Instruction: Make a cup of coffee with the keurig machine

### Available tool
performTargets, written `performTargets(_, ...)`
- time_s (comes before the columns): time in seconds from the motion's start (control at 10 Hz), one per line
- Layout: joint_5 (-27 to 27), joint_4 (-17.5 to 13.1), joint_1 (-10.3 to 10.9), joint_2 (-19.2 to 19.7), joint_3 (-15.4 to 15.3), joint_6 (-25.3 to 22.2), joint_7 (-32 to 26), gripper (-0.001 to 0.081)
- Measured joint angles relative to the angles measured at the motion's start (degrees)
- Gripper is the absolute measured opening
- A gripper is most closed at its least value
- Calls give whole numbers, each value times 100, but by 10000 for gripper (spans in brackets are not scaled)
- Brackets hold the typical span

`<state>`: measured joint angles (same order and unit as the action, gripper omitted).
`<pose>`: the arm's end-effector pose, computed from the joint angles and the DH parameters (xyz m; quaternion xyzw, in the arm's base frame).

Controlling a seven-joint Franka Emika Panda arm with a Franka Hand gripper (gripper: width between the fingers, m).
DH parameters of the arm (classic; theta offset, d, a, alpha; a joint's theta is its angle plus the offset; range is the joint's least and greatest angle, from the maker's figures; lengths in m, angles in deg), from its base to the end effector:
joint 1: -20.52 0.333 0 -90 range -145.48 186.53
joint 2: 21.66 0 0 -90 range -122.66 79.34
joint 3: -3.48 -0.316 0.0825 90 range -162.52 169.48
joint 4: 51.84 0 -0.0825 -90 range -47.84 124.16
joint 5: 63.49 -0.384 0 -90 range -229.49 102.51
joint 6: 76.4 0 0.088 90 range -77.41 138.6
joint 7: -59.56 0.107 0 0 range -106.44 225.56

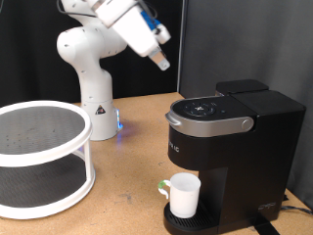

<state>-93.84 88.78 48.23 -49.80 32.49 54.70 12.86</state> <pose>0.4382 -0.0112 0.4849 -0.9083 -0.2347 -0.2299 0.2591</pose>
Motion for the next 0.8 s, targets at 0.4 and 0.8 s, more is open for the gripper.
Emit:
performTargets(0.4, 234, -383, 11, 368, -167, -333, 51, 801)
performTargets(0.8, 951, -925, 85, 689, -383, -827, -66, 801)
